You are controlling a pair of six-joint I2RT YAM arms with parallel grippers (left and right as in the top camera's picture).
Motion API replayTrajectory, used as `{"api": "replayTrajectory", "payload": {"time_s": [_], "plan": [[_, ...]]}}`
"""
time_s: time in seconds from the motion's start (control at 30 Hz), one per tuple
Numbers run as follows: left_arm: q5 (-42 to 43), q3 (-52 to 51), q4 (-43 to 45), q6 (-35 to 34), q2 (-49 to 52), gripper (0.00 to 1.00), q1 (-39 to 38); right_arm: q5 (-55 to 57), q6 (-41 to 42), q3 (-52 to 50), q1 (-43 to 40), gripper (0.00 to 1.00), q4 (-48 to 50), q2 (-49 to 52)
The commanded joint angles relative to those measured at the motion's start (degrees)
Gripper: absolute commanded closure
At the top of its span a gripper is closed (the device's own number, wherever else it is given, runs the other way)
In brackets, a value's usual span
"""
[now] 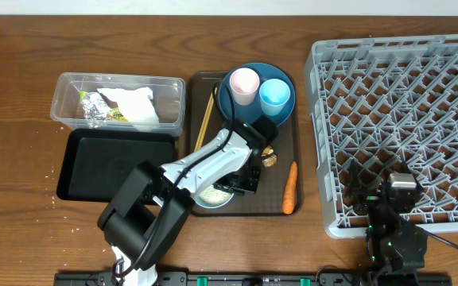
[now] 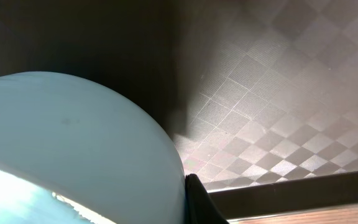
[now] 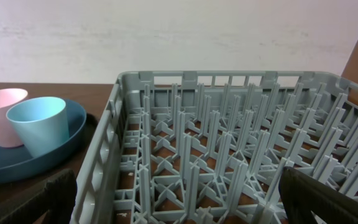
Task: Sort waste into correct bins and load items into the dishwasher rack
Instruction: 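Reach the left gripper to the light-blue rice bowl and grip its rim, then lift the bowl and carry it left over the black tray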
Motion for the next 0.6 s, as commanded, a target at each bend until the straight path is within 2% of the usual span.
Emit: {"api": "replayTrajectory", "payload": {"time_s": [0.0, 0.27, 0.43, 0.57], "plan": [[-0.7, 1.4, -0.4, 1.0, -1.3, 0.94, 0.3, 0.6, 0.2, -0.1, -0.4, 0.01, -0.2, -0.1], [-0.7, 1.5, -0.4, 4.7, -3.5, 0.94, 0.3, 0.6, 0.2, -0.1, -0.4, 0.01, -0.2, -0.1], [-1.0, 1.5, 0.5, 9.2, -7.2, 0.94, 0.3, 0.6, 0.2, -0.1, -0.4, 0.01, -0.2, -0.1], [-5.7, 1.5, 0.5, 9.4, -10.1, 0.94, 0.3, 0.6, 0.2, -0.1, -0.4, 0.01, -0.2, -0.1]]}}
